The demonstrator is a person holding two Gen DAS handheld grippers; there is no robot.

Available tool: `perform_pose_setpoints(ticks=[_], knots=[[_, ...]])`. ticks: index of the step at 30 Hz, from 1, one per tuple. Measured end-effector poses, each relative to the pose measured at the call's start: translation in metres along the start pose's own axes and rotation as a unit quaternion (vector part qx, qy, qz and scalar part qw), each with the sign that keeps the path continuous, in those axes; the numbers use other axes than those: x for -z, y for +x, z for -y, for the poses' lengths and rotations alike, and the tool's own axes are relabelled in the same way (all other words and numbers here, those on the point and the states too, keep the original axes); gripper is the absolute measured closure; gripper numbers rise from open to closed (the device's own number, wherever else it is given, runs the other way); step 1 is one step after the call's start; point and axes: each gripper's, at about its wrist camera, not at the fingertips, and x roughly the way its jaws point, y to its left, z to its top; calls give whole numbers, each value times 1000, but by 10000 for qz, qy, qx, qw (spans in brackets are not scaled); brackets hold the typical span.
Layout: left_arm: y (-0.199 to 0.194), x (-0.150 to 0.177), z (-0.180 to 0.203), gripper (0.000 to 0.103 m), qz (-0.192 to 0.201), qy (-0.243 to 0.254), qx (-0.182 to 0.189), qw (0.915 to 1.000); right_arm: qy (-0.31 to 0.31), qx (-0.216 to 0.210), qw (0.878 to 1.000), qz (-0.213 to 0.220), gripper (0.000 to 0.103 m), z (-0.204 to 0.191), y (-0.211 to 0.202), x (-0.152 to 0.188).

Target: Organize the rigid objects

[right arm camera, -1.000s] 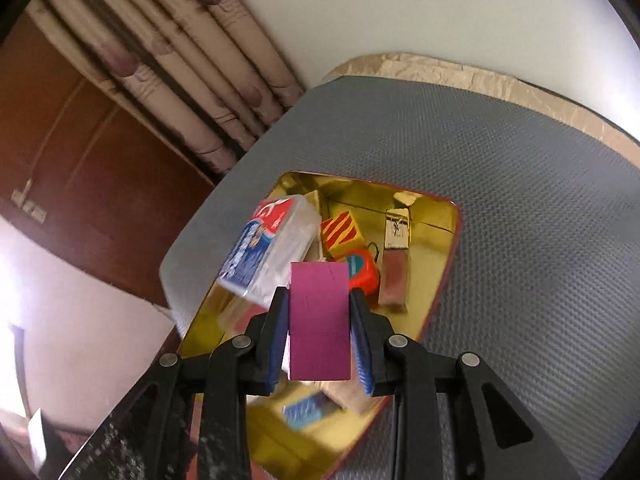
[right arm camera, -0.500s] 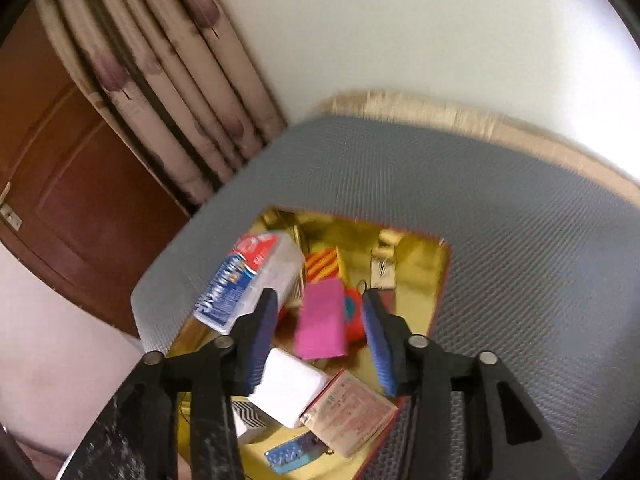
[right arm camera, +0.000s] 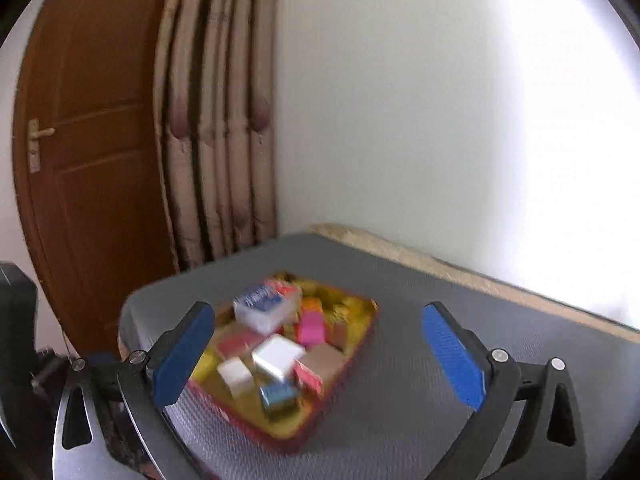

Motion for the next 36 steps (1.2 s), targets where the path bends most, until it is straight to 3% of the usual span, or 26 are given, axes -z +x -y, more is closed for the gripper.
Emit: perform_pose_setpoints(ticks=[3,7,12,19,36], knots=[[-11,-3,4,32,213,60,18,9998,76,146,9999,28,0,8,-12,1],[-28,-6,4,32,432,33,103,9990,20,317,9985,440,0,9,-41,4],[-42,-10,5,32,552,16,-21,9985,-52,231,9986,468,0,7,-56,6],[-63,-10,9,32,705,351,-78,9969,95,163,9984,540,0,18,-78,5],[-91,-16,15,32,708,547,472,9949,96,158,9981,593,0,21,-108,8]])
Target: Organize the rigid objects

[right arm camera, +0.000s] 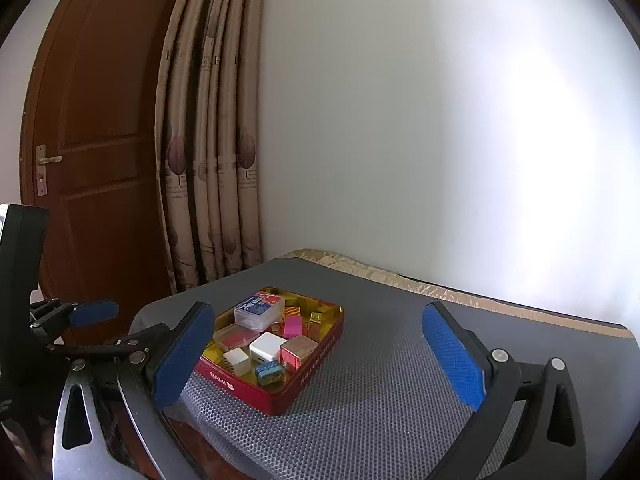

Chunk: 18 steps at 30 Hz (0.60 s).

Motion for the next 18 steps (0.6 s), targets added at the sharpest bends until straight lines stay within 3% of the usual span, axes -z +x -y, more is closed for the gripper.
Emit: perform_pose_setpoints(ticks=[3,18], knots=[[0,0,2,22,-6,52,-2,10000,4,-25,10000,-33,0,2,-1,1],[8,13,9,19,-94,74,69,9999,-15,125,9997,-223,0,13,-3,14]])
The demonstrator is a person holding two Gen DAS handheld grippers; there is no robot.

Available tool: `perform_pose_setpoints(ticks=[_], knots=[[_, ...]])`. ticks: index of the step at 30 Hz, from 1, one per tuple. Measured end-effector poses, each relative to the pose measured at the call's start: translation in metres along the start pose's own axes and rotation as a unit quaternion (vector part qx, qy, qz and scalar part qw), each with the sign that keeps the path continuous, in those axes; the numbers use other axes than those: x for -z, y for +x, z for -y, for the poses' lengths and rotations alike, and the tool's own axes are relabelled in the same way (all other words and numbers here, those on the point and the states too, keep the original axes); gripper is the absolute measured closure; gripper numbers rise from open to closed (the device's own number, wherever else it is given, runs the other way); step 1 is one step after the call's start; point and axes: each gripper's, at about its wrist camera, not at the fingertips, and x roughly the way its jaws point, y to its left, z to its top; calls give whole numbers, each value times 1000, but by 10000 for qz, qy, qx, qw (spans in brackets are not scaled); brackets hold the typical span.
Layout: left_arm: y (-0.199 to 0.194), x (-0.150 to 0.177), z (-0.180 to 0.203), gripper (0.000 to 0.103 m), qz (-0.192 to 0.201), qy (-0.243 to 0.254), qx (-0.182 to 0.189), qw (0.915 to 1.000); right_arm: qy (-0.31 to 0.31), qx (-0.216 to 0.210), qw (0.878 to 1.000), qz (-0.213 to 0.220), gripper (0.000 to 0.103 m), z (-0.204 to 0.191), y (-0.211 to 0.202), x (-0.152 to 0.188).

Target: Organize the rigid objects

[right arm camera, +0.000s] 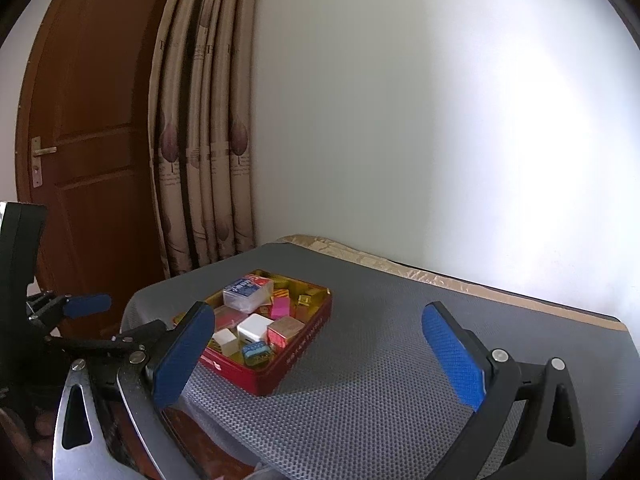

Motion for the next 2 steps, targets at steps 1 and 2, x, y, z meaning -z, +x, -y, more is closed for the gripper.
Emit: perform_pose_setpoints(ticks=[1,2], knots=[[1,0,1,19,-29,-3,-2,10000,0,33,10000,-23,0,3,1,1],[2,0,1,19,-75,-1,-16,10000,11,89,9999,-49,0,8,2,2]])
